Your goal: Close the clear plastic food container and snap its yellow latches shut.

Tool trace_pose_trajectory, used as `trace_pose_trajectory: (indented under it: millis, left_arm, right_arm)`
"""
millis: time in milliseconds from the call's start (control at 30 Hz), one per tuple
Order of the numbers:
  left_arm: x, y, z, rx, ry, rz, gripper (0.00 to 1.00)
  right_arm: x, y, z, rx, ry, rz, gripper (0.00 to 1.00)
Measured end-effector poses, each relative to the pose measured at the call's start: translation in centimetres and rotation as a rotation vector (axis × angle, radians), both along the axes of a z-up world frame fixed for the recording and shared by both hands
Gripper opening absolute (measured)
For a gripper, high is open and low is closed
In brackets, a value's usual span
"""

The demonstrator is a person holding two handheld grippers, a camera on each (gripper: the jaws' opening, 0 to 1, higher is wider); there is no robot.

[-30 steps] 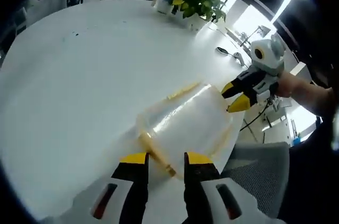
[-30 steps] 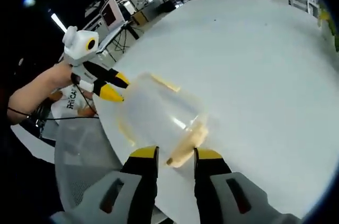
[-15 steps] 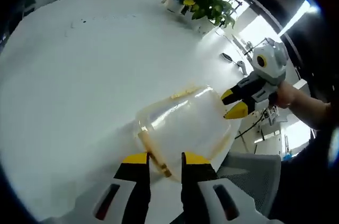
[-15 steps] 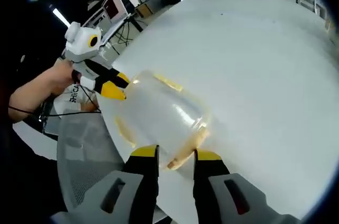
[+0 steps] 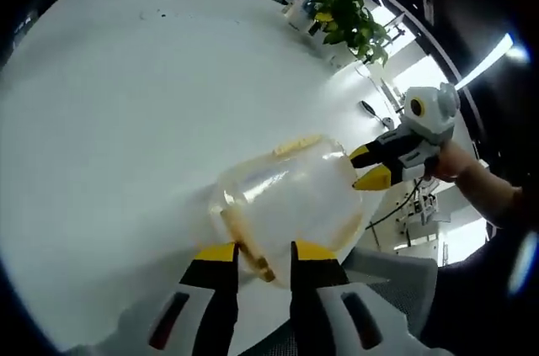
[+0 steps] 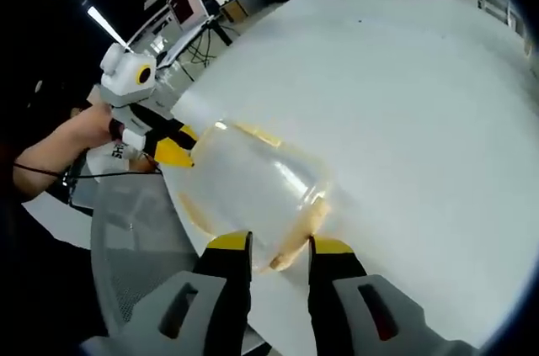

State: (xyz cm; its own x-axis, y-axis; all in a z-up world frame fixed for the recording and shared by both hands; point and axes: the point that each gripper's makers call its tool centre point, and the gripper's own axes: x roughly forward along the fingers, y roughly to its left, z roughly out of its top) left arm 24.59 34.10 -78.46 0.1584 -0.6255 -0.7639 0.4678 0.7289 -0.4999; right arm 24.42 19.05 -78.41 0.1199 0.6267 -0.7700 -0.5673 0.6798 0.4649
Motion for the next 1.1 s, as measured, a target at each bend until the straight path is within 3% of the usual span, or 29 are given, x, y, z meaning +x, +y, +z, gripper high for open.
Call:
trace_pose_trajectory:
  millis: [67,267,400,533,600,667,733,900,933,1033,1100]
  left_arm:
    - [0.1,0.0,0.0,-0.008,0.009,0.013,0.16]
    - [0.0,-0.2,0.2,0.01,-0.037,-0.001,0.16]
    - [0.5,-0.2,0.4,0.065,-0.129,-0.07,0.18]
    - [0.4,-0.2,0.6,0.096,-0.177,-0.088,0.19]
    - [0.5,-0.2,0.7,0.115,-0.2,-0.105,0.2]
    - [0.8,-0.2,0.7,0.147,-0.261,-0.161,0.21]
    - [0.8,-0.4,0.8,0.162,-0.263,-0.17,0.21]
    - [1.8,0.2,1.2,0.289,-0.36,-0.229,0.34]
    - [1.7,0.0,1.2,0.289,-0.353,-0.229,0.34]
    - [2.0,-0.2,1.8,0.361,-0.436,-0.337,0.28]
    - [2.0,-1.3,2.5,0.366,-0.494,-0.413,0.27]
  right_arm:
    - [-0.3,0.0,0.1,0.002,0.008,-0.008,0.22]
    - [-0.6,-0.2,0.1,0.003,0.012,-0.004,0.22]
    - [-0.7,-0.2,0.1,0.022,-0.004,-0.004,0.23]
    - [-0.7,-0.2,0.2,0.022,-0.026,-0.01,0.24]
    - [-0.7,-0.1,0.3,0.0,-0.068,0.015,0.24]
    - [-0.6,0.0,0.4,-0.031,-0.119,0.057,0.25]
    - [-0.7,0.0,0.5,-0.056,-0.142,0.082,0.25]
    - [-0.2,0.1,0.9,-0.153,-0.28,0.201,0.28]
    - [-0.2,0.1,1.0,-0.167,-0.303,0.215,0.28]
    - [0.1,-0.2,1.2,-0.224,-0.359,0.283,0.22]
    - [0.5,0.9,2.4,-0.176,-0.434,0.336,0.19]
